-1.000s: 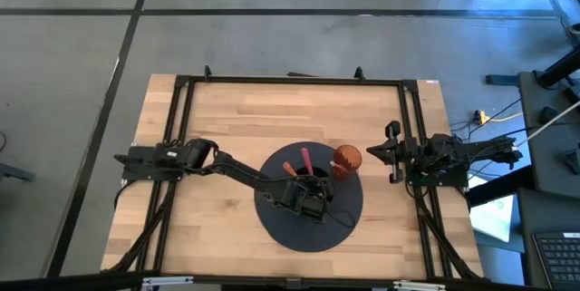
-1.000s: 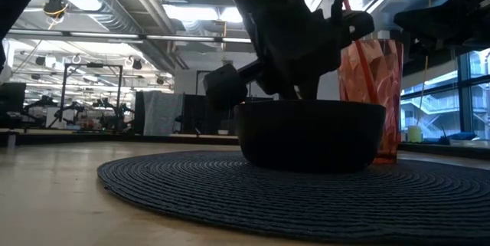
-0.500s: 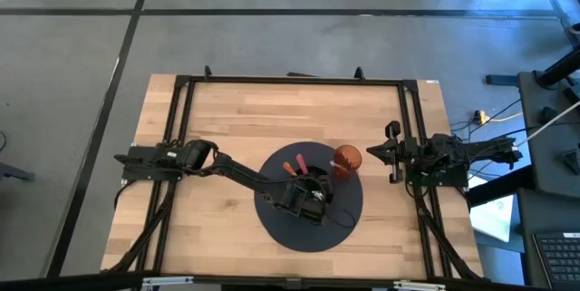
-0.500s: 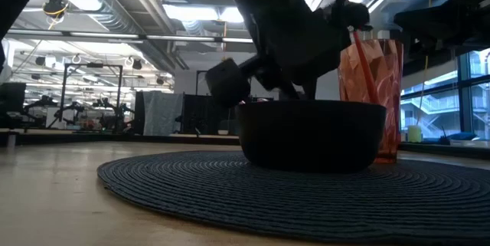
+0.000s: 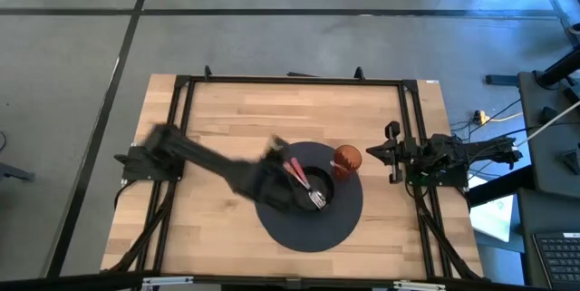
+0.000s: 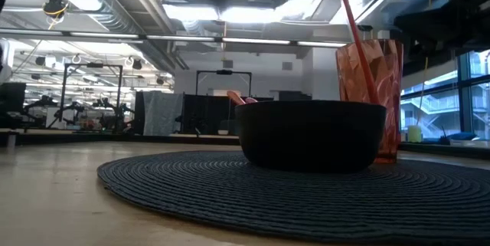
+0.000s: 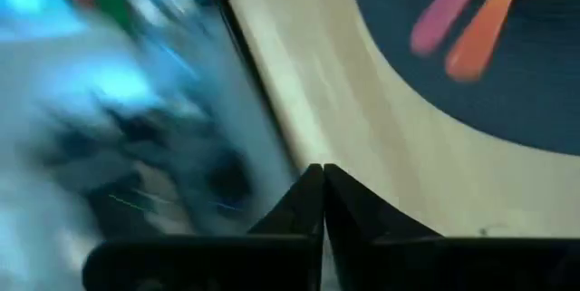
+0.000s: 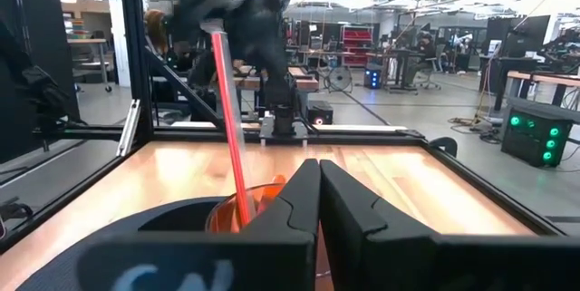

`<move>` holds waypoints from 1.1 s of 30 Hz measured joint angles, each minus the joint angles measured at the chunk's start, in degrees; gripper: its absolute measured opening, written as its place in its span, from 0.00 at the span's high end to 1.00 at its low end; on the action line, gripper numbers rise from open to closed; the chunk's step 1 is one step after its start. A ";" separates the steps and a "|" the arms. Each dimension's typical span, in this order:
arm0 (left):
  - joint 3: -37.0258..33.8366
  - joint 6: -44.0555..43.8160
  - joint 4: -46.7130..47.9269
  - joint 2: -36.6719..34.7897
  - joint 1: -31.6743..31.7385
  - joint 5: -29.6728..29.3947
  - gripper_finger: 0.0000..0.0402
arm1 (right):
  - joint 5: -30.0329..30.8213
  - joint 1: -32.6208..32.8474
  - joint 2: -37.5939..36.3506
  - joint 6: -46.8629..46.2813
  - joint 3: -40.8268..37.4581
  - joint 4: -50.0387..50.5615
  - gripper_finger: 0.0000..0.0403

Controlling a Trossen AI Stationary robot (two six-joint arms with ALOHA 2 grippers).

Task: Pick & Place Utensil
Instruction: Return to Home Position

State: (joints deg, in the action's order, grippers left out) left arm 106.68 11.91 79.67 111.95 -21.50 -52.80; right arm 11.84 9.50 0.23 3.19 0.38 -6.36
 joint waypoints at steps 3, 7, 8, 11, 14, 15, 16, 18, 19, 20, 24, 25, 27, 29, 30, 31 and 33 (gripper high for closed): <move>-7.09 -12.06 1.61 -9.76 2.94 3.95 0.99 | 0.13 0.00 0.02 0.17 0.00 0.19 0.98; -24.23 -8.54 -15.57 -24.62 5.90 8.13 0.99 | -0.87 0.01 0.01 -2.77 0.00 0.71 0.98; -29.37 -5.76 -22.61 -28.54 6.90 11.11 0.99 | -1.29 0.02 0.00 -2.96 0.00 0.69 0.98; -46.67 0.81 -49.18 -40.03 10.11 20.12 0.99 | -1.55 0.01 0.01 -2.34 0.00 0.35 0.98; -60.79 1.60 -70.00 -49.68 13.28 24.68 0.99 | -2.37 0.00 0.01 -1.59 0.00 0.23 0.98; -64.33 1.30 -73.45 -52.72 14.28 26.12 0.99 | -3.18 0.01 0.01 -1.28 0.01 0.23 0.99; -67.70 0.80 -75.86 -55.63 15.14 27.86 0.99 | -4.05 0.02 0.00 -1.17 0.00 0.23 0.99; -73.39 -0.87 -80.54 -61.52 15.83 31.92 0.99 | -4.98 0.02 0.02 -1.06 0.00 0.23 0.99; -75.78 -1.56 -82.62 -64.47 15.54 34.24 0.99 | -4.98 0.02 0.01 -1.21 0.02 0.22 0.99; -77.81 -1.80 -84.16 -67.57 14.93 35.67 0.99 | -5.05 0.02 0.02 -1.28 0.02 0.23 0.99; -83.79 -1.30 -89.76 -79.02 11.22 35.55 0.99 | -6.99 0.00 0.01 -0.81 0.66 0.37 0.99; -84.56 -1.65 -90.57 -81.49 10.84 35.52 0.99 | -7.09 0.02 0.02 -0.60 0.86 0.31 0.99; -85.31 -2.15 -89.85 -85.78 10.75 35.80 0.99 | -7.46 0.00 0.00 -0.07 1.39 0.71 0.99; -85.60 -2.88 -88.73 -89.34 10.79 34.44 0.99 | -7.54 0.00 0.02 -0.35 1.95 1.42 1.00; -85.63 -3.27 -87.49 -91.01 10.83 32.63 0.99 | -7.62 0.00 0.02 -1.09 2.20 1.75 1.00; -85.64 -3.44 -85.96 -92.77 10.83 30.92 0.99 | -8.07 0.00 0.02 -1.61 2.37 1.97 1.00; -85.64 -2.58 -81.64 -96.70 10.87 29.15 0.99 | -9.51 0.00 0.02 -1.91 2.40 2.10 1.00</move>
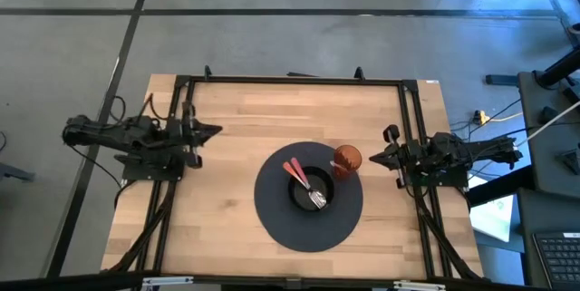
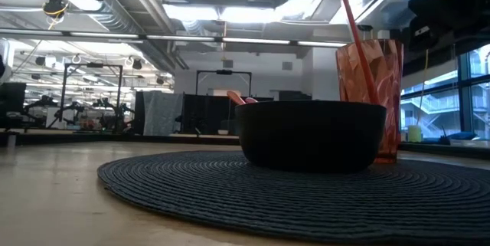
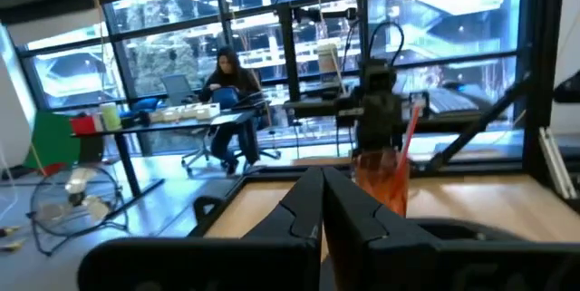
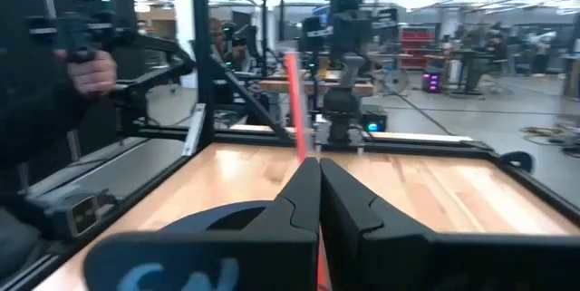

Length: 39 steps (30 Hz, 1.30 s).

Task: Pick & Place Utensil
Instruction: Return to Home Position

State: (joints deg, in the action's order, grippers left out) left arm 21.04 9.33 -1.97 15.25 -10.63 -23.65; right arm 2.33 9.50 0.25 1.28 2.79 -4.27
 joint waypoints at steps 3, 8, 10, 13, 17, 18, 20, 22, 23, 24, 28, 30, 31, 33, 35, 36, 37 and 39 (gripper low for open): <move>0.00 -0.61 6.46 -5.50 -0.02 -0.45 0.99 | -0.57 0.00 0.00 0.01 0.00 0.06 1.00; -2.15 -3.03 10.53 -10.63 -0.04 1.70 0.99 | -0.50 0.00 0.00 0.66 0.02 -0.11 1.00; -4.60 -3.07 8.79 -11.89 -0.04 2.92 0.99 | -0.61 0.00 -0.02 0.49 0.02 -0.10 1.00; -8.44 -2.92 5.34 -13.33 -0.04 2.75 0.99 | -1.94 0.00 0.00 0.35 0.04 -0.09 1.00; -12.35 -1.75 3.52 -15.26 -0.04 4.98 1.00 | -3.04 0.00 -0.02 -0.65 0.04 -0.09 1.00; -12.83 -1.69 3.46 -15.22 -0.04 5.70 1.00 | -3.04 0.00 -0.01 -0.69 0.04 -0.09 1.00; -13.07 -1.73 4.74 -15.22 -0.04 6.68 0.99 | -3.04 0.00 0.00 -0.65 0.04 -0.10 1.00; -13.03 -2.18 5.40 -15.22 -0.04 7.35 0.99 | -3.03 0.00 0.00 -0.47 0.04 -0.10 1.00; -13.03 -2.50 6.01 -15.22 -0.04 7.91 1.00 | -3.04 0.00 0.00 -0.37 0.04 -0.09 1.00; -13.05 -2.61 6.19 -15.22 -0.04 8.78 1.00 | -3.02 0.00 0.00 -0.35 0.04 -0.09 1.00; -13.79 -3.98 4.39 -15.17 -0.04 12.41 0.99 | -3.04 0.00 -0.02 -0.30 0.05 0.03 1.00; -15.70 -4.49 1.16 -15.22 -0.04 14.55 0.99 | -3.03 0.00 -0.01 -0.63 0.05 0.55 1.00; -16.87 -4.56 -1.01 -15.24 -0.04 15.10 0.99 | -3.01 0.00 0.00 -0.64 0.04 0.77 1.00; -18.99 -4.35 -3.82 -15.24 -0.04 15.06 1.00 | -3.00 0.00 0.00 -0.66 -0.13 0.81 1.00; -20.55 -4.01 -4.40 -15.26 -0.04 14.31 1.00 | -2.22 0.00 0.00 -0.68 -0.17 0.98 1.00; -20.55 -3.77 -4.40 -15.24 -0.04 13.77 0.99 | -1.97 0.00 -0.02 -0.70 -0.17 1.00 1.00; -20.55 -3.67 -4.47 -15.23 -0.04 13.42 0.99 | -1.99 0.00 -0.02 -0.70 -0.17 0.98 1.00; -20.55 -3.60 -4.55 -15.18 -0.04 13.00 0.99 | -1.95 0.00 -0.02 -0.65 -0.19 1.18 1.00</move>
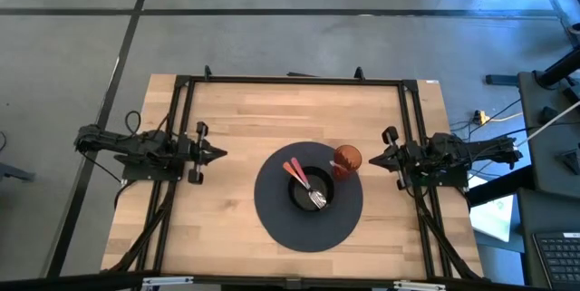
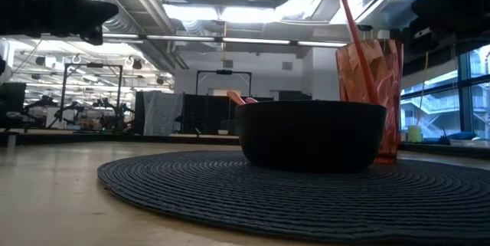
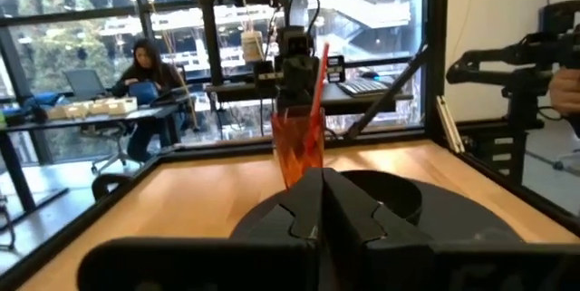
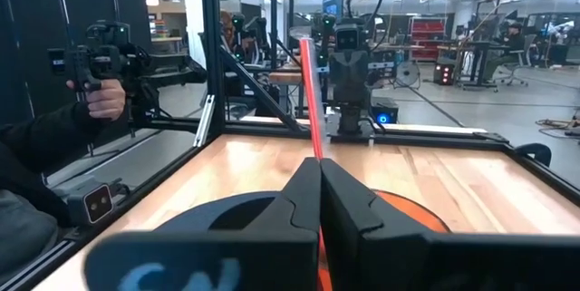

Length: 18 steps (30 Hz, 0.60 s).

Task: Pick & Place Utensil
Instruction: Return to Home Position

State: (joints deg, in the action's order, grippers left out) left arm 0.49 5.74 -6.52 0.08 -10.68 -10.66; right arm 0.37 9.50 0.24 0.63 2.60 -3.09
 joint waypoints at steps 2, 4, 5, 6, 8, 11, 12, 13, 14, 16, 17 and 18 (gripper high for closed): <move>0.00 0.90 -0.56 -0.09 0.00 -0.24 1.00 | 0.03 0.00 0.00 0.16 -0.03 0.15 1.00; 0.00 2.55 -1.20 -0.09 0.13 -1.68 1.00 | 0.01 0.00 0.01 -0.08 -0.03 0.10 1.00; 0.00 3.04 -1.12 -0.09 0.60 -2.90 1.00 | 0.03 0.00 -0.01 -0.23 -0.03 0.00 1.00; 0.00 3.19 -1.10 -0.09 1.25 -4.14 1.00 | 0.01 0.00 0.01 -0.23 -0.05 -0.05 1.00; 0.00 3.15 -1.03 -0.09 3.14 -4.74 1.00 | 0.35 0.00 0.01 -0.23 -0.05 -0.01 1.00; 0.00 1.71 0.48 -0.09 6.54 -2.73 1.00 | 3.00 0.00 0.02 -0.49 -0.05 0.20 1.00; 0.00 1.10 1.03 -0.09 7.66 -1.72 1.00 | 3.27 -0.02 0.02 -0.45 -0.05 0.44 1.00; 0.00 0.46 1.43 -0.09 8.78 -0.63 1.00 | 3.25 -0.02 0.02 -0.38 -0.08 0.65 1.00; 0.00 -0.10 2.08 -0.09 9.88 0.83 1.00 | 3.14 -0.02 0.00 -0.40 -0.08 1.00 1.00; 0.00 -0.43 2.97 -0.09 11.70 5.35 1.00 | 3.09 -0.02 0.02 -0.32 -0.10 1.68 1.00; 0.00 -0.21 2.97 -0.09 12.36 8.17 1.00 | 3.08 -0.02 -0.01 -0.03 -0.12 1.97 1.00; 0.00 0.00 3.09 -0.09 12.85 10.36 1.00 | 3.07 -0.02 0.00 0.38 -0.13 2.15 1.00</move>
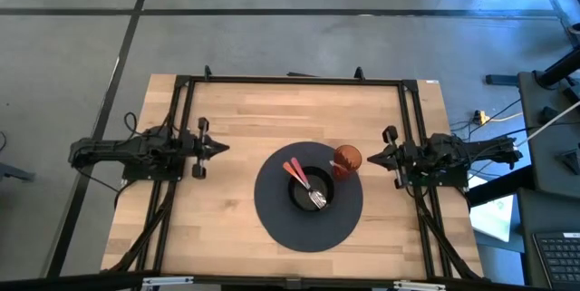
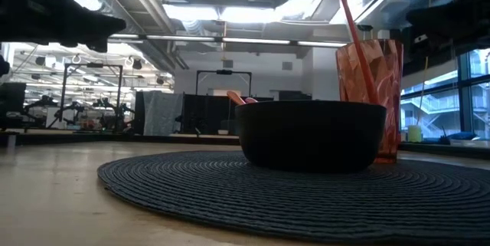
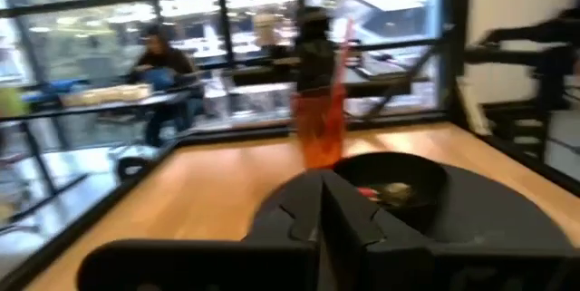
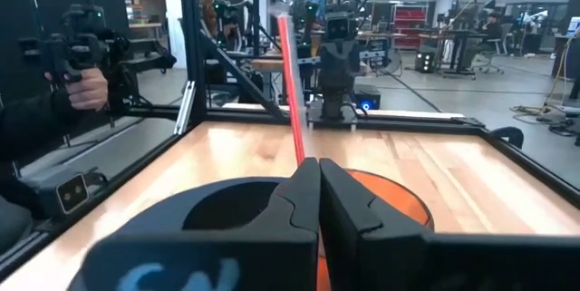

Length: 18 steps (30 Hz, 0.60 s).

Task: Pick & Place Utensil
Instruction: Return to Home Position

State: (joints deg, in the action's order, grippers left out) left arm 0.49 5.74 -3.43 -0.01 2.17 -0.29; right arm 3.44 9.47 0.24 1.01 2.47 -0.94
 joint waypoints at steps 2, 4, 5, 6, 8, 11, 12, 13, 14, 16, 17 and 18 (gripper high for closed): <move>0.00 -0.14 1.06 0.00 0.60 1.77 0.99 | -0.42 0.00 -0.01 0.52 -0.01 0.14 1.00; 0.00 -0.44 2.27 0.00 0.73 1.67 1.00 | -0.66 0.00 0.01 0.45 -0.01 0.14 1.00; 0.00 -0.46 2.45 0.00 0.71 1.52 1.00 | -0.71 0.00 0.01 0.26 -0.01 0.32 1.00; 0.00 -0.51 2.43 0.05 0.68 1.48 1.00 | -1.07 0.00 -0.01 0.12 -0.05 0.62 1.00; 0.00 -0.55 2.43 0.11 0.44 1.48 1.00 | -1.84 0.00 0.00 0.34 -1.12 0.28 1.00; 0.00 -0.51 2.48 0.19 -0.08 1.41 1.00 | -2.10 -0.09 1.02 0.14 -2.16 -0.37 1.00; 0.00 -0.52 2.50 0.34 -0.22 1.38 1.00 | -2.08 -0.20 1.28 -0.28 -2.16 -0.28 1.00; 0.00 -0.52 2.52 0.37 -0.26 1.37 1.00 | -2.06 -0.34 1.30 -0.46 -2.16 -0.36 1.00; 0.00 -0.55 2.52 0.33 -0.26 1.38 1.00 | -2.03 -0.44 1.28 -0.48 -2.16 -0.45 1.00; 0.00 -0.63 2.54 0.67 -0.26 1.37 1.00 | -2.03 -0.67 1.28 -0.58 -2.16 -0.64 1.00; 0.00 -0.66 2.55 0.63 -0.26 1.35 0.99 | -1.97 -0.77 1.28 -0.74 -2.16 -0.50 1.00; 0.00 -0.64 2.56 0.60 -0.26 1.35 0.99 | -1.77 -0.83 1.28 -0.85 -2.16 -0.50 1.00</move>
State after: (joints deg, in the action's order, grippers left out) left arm 0.49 5.10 -0.87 0.59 1.91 1.06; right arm 1.67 8.64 1.52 0.16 0.32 -1.44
